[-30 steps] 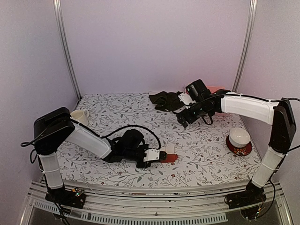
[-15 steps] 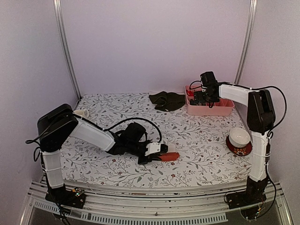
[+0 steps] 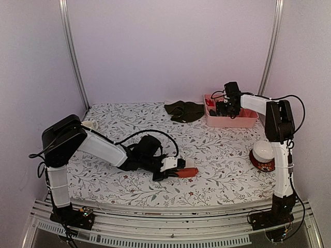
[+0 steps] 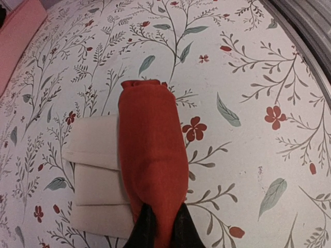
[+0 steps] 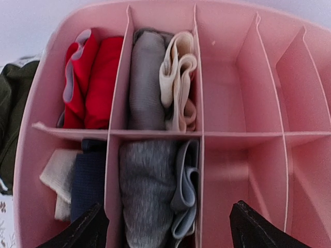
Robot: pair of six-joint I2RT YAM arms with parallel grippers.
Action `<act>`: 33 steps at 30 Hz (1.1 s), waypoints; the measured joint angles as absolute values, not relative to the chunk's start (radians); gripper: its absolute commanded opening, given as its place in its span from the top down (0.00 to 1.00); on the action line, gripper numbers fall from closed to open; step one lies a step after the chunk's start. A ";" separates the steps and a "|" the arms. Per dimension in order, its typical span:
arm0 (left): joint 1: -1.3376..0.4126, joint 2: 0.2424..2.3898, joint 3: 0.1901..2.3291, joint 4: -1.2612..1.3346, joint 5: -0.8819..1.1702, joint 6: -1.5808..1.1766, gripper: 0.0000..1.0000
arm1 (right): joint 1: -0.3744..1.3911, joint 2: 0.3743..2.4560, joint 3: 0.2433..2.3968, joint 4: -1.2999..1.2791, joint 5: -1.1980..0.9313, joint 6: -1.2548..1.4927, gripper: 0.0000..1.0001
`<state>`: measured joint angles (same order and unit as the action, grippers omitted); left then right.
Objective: Roll the underwear
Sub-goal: Move the storage box to the center of the board.
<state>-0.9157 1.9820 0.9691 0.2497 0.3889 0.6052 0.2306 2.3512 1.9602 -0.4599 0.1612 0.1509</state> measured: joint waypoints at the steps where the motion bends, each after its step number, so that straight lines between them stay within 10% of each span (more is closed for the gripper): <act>1: -0.916 1.982 0.969 0.250 0.389 0.606 1.00 | 0.228 2.329 1.928 -0.461 0.138 0.150 0.21; 18: -0.916 1.979 0.964 0.257 0.379 0.601 1.00 | 0.372 1.931 1.395 -0.498 -0.031 0.125 0.26; 33: -0.901 1.990 1.018 0.164 0.416 0.601 1.00 | 0.585 1.594 1.146 -0.416 0.224 0.002 0.00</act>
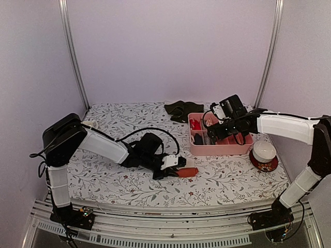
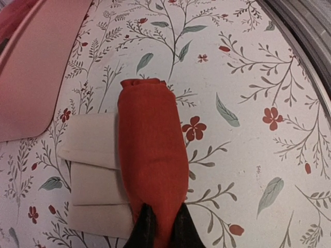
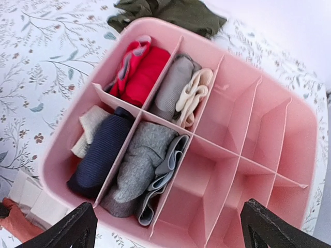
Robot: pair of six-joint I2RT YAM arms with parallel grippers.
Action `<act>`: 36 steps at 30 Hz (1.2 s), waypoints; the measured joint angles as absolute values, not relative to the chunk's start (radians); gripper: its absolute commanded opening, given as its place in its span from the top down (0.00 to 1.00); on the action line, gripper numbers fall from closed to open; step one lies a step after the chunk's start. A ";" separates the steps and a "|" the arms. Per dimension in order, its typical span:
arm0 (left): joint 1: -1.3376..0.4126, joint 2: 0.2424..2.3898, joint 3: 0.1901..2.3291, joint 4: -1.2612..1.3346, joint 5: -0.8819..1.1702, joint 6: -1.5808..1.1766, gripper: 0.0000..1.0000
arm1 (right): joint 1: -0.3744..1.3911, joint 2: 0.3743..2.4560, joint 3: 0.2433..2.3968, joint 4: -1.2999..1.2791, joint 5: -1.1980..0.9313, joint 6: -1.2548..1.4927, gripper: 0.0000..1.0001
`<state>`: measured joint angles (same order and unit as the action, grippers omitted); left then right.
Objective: Roll the underwear
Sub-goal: Move the storage box to the center of the board, then pass from the left arm to the right
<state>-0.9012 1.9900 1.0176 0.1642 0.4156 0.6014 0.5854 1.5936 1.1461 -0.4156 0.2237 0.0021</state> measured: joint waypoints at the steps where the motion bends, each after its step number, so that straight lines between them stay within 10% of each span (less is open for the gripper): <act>1: -0.896 1.994 1.030 0.145 0.429 0.601 1.00 | 0.597 1.559 1.121 -0.388 0.223 -0.016 0.01; 20: -0.764 2.132 1.264 -0.197 0.782 0.594 1.00 | 0.977 1.505 0.907 0.023 0.242 -0.445 0.24; 25: -0.754 2.146 1.290 -0.231 0.802 0.555 1.00 | 1.018 1.564 0.871 0.016 0.235 -0.448 0.01; 36: -0.754 2.148 1.295 -0.238 0.801 0.528 1.00 | 0.887 1.538 0.865 -0.042 -0.031 -0.318 0.01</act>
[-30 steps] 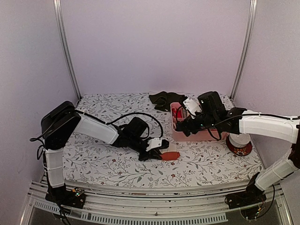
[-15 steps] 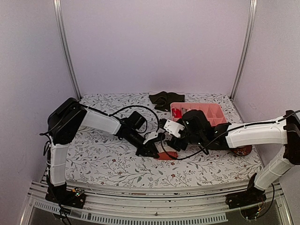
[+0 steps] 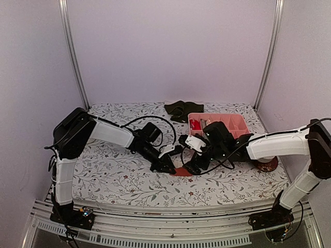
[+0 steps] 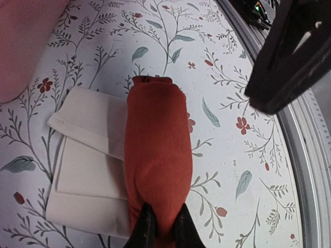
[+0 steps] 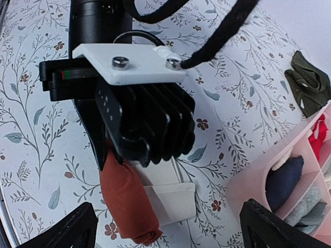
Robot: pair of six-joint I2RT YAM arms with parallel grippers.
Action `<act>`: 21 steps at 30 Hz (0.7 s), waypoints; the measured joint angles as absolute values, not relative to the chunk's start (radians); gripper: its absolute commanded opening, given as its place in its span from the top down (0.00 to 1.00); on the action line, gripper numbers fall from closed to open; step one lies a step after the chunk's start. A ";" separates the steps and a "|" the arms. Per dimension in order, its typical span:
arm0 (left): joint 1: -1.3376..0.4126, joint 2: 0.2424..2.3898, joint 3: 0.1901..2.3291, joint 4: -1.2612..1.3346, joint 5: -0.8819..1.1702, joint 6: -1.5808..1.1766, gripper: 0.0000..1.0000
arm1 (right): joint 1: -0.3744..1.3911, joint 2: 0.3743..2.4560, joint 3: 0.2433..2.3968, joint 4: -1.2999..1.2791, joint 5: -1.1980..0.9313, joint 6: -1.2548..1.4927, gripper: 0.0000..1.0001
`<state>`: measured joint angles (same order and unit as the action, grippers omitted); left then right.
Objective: Roll the underwear
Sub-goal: Pass from the left arm to the right
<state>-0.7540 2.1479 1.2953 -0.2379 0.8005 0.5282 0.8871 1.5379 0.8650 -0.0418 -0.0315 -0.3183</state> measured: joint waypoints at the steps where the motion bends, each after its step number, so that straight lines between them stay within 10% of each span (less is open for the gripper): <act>1: -0.754 2.148 1.296 -0.239 0.800 0.527 1.00 | 0.876 1.570 0.884 -0.054 -0.061 -0.304 0.01; 21: -0.749 2.155 1.309 -0.265 0.809 0.519 1.00 | 0.757 1.774 0.954 -0.086 -0.407 -0.162 0.01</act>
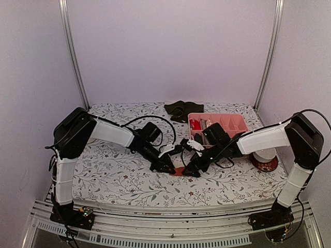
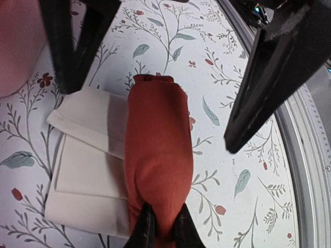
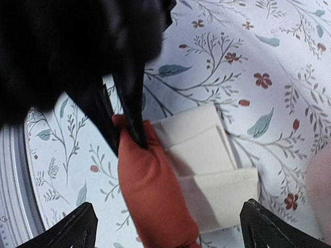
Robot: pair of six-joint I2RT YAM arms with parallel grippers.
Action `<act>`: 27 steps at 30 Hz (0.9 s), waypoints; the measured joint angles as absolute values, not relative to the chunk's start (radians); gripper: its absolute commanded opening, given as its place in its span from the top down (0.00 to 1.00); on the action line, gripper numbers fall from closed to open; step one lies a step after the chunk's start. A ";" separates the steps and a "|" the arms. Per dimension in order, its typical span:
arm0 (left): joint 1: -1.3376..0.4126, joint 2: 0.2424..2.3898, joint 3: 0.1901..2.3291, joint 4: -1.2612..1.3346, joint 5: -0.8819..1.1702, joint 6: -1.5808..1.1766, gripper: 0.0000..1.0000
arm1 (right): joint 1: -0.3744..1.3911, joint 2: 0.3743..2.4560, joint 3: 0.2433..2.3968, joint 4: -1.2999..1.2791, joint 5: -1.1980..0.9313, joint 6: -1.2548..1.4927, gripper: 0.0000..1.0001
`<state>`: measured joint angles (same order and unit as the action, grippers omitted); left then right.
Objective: Roll the underwear
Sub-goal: Pass from the left arm to the right
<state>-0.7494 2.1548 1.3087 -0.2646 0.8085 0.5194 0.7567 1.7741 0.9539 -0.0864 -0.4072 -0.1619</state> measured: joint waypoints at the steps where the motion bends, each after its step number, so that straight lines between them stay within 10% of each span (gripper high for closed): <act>1: -0.749 2.156 1.310 -0.266 0.809 0.520 1.00 | 0.752 1.755 0.925 -0.083 -0.425 -0.153 0.01; 19: -0.744 2.169 1.328 -0.289 0.831 0.523 1.00 | 0.679 1.840 0.912 0.000 -0.568 -0.080 0.00; 27: -0.743 2.170 1.330 -0.291 0.833 0.523 1.00 | 0.679 1.866 0.925 -0.008 -0.663 -0.107 0.31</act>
<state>-0.7429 2.1704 1.3300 -0.2913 0.8330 0.5232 0.6792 1.8664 0.9245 -0.0082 -0.6632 -0.1074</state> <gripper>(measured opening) 0.077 0.813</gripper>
